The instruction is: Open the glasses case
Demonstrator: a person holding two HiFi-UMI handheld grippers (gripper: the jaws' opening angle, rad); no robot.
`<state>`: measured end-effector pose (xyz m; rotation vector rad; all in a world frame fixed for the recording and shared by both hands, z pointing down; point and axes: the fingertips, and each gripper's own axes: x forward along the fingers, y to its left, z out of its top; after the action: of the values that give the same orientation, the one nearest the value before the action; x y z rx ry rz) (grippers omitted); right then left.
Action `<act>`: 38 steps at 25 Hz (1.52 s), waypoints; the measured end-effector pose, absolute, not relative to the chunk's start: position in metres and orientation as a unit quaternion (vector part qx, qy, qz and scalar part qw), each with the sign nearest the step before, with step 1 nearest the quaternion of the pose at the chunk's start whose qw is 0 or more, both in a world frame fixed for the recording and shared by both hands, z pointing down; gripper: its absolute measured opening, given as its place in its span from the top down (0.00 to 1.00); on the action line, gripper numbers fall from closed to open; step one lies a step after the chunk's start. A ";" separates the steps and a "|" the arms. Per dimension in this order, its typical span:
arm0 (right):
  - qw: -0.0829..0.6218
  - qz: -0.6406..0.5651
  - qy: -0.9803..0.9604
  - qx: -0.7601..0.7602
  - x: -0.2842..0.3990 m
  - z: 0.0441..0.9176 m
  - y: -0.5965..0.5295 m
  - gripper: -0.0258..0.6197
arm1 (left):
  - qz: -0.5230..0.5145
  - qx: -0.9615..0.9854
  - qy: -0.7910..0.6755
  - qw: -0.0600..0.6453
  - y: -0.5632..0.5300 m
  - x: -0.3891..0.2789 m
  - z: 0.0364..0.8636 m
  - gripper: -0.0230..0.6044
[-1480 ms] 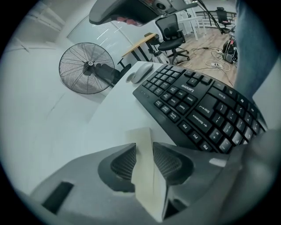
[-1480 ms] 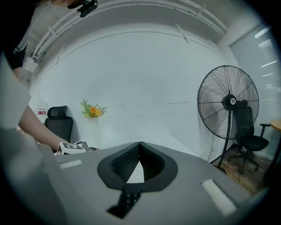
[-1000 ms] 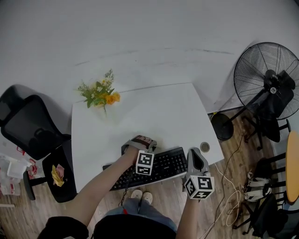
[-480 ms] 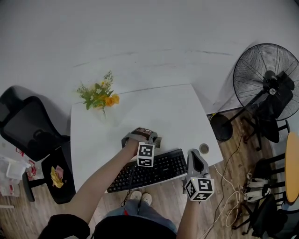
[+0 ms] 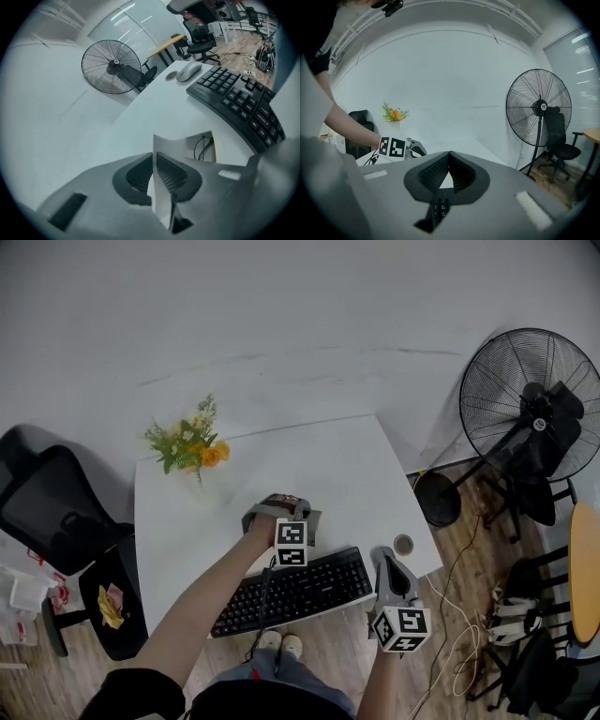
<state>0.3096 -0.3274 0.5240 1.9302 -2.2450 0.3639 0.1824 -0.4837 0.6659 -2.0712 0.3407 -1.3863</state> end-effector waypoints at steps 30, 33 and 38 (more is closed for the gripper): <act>0.050 0.099 -0.788 0.605 0.268 0.499 -0.341 0.94 | -0.242 -0.903 0.345 0.088 -0.456 0.138 0.522 0.93; 0.043 0.094 -0.791 0.603 0.263 0.493 -0.346 0.94 | -0.156 -0.903 0.401 0.021 -0.452 0.110 0.489 0.95; 0.027 0.081 -0.795 0.601 0.255 0.480 -0.355 0.94 | -0.046 -0.889 0.454 -0.040 -0.437 0.061 0.452 0.95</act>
<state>0.2551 -0.3546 0.4801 1.8563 -2.4553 0.2494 0.0611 -0.4370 0.4524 -2.8656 1.4655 -0.1480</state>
